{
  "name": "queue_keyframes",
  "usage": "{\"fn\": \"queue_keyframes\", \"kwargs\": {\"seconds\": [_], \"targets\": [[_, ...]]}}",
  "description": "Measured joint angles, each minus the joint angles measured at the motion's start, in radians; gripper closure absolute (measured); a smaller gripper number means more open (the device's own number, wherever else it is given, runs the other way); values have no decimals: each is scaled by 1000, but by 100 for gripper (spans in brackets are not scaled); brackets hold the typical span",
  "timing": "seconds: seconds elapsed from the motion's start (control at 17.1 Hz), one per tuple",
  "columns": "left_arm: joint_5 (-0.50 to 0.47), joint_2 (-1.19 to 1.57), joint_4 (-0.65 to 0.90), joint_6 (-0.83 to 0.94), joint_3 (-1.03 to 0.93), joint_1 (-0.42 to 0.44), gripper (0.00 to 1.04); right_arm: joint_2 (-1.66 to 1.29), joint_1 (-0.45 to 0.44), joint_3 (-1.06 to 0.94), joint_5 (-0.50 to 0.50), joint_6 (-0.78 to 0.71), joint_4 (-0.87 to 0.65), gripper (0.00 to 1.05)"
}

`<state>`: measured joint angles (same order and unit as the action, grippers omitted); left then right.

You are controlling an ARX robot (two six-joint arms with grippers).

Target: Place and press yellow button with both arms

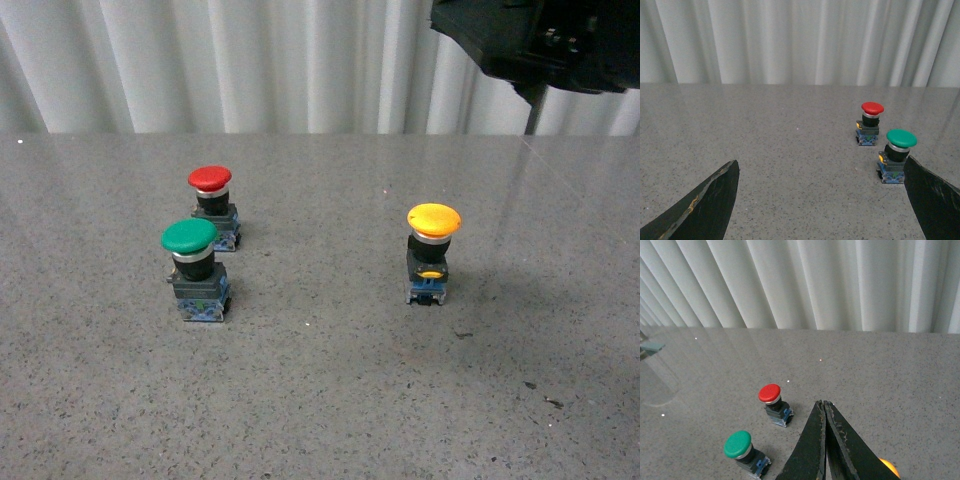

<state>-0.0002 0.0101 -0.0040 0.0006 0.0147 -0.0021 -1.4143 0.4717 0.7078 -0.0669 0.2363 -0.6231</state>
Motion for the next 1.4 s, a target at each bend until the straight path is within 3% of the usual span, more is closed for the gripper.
{"fn": "queue_keyframes", "kwargs": {"seconds": [0.23,0.41,0.47,0.53,0.58,0.64,0.7,0.76,1.4], "targets": [[0,0,0,0,0,0,7,356,11,-183,-15,94,85,103],[0,0,0,0,0,0,7,685,-75,-295,-52,141,240,103],[0,0,0,0,0,0,7,805,-43,-299,146,55,402,103],[0,0,1,0,0,0,7,917,-97,-328,266,-46,506,103],[-4,0,-1,0,0,1,7,1030,-215,-377,285,-121,602,103],[1,0,0,0,0,1,7,1136,-355,-421,181,-168,692,103],[0,0,0,0,0,1,7,1212,-449,-456,109,-191,701,103],[0,0,0,0,0,1,7,1244,-478,-469,86,-206,679,103],[0,0,0,0,0,1,7,1352,-472,-637,66,-227,635,103]]}}
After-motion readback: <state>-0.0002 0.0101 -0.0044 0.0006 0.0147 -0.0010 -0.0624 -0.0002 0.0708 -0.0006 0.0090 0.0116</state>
